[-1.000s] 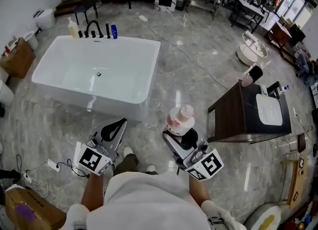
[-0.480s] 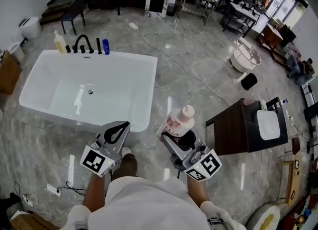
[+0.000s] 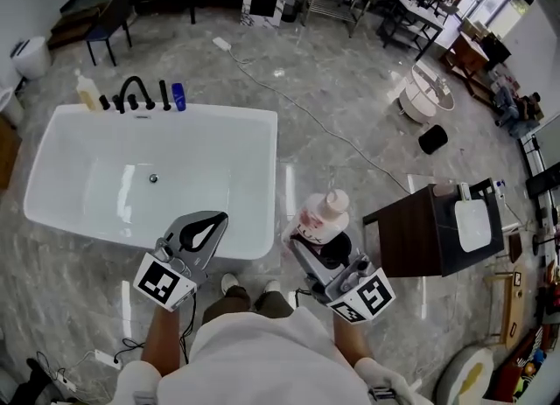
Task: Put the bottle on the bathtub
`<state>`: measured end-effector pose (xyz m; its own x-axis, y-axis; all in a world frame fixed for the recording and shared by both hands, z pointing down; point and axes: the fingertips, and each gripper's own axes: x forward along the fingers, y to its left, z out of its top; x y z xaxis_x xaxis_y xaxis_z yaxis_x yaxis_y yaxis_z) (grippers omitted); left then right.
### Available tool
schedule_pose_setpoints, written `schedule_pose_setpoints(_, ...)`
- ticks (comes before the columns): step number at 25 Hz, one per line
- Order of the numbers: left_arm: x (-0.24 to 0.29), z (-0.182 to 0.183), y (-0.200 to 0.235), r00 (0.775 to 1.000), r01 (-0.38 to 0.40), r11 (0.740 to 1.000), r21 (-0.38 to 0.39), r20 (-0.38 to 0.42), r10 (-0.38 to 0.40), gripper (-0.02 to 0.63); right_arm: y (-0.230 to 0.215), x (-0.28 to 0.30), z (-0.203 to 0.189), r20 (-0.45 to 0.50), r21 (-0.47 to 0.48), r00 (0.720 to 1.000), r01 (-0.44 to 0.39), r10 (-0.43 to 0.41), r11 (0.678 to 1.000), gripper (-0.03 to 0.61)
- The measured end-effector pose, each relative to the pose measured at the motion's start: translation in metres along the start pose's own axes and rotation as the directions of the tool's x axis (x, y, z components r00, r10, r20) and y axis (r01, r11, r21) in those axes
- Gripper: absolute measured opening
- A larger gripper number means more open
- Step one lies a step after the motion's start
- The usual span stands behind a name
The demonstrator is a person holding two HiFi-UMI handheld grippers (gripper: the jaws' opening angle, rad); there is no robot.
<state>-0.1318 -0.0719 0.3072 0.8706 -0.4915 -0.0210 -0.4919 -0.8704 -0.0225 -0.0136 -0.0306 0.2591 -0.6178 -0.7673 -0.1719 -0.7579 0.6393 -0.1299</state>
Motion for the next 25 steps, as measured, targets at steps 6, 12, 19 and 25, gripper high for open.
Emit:
schedule_pose_setpoints(6, 0.013, -0.003, 0.026, 0.999, -0.033, 0.999, -0.024, -0.008, 0.033, 0.002, -0.036, 0.023, 0.0, -0.006, -0.004, 1.0, 0.005, -0.005, 1.0, 0.244)
schedule_pose_setpoints(12, 0.02, -0.01, 0.039, 0.997, -0.076, 0.997, -0.034, -0.03, 0.075, 0.002, -0.058, 0.039, -0.002, -0.012, 0.001, 1.0, -0.014, 0.014, 1.0, 0.244)
schedule_pose_setpoints(19, 0.051, -0.027, 0.051, 0.995, -0.084, 0.995, -0.059, -0.056, 0.081, 0.002, -0.099, 0.051, -0.015, -0.033, 0.022, 0.999, -0.017, 0.018, 1.0, 0.244)
schedule_pose_setpoints(25, 0.074, -0.046, 0.063, 0.992, -0.104, 0.99, -0.091, -0.078, 0.097, 0.002, -0.138, 0.067, -0.029, -0.048, 0.038, 0.999, -0.024, 0.025, 0.999, 0.244)
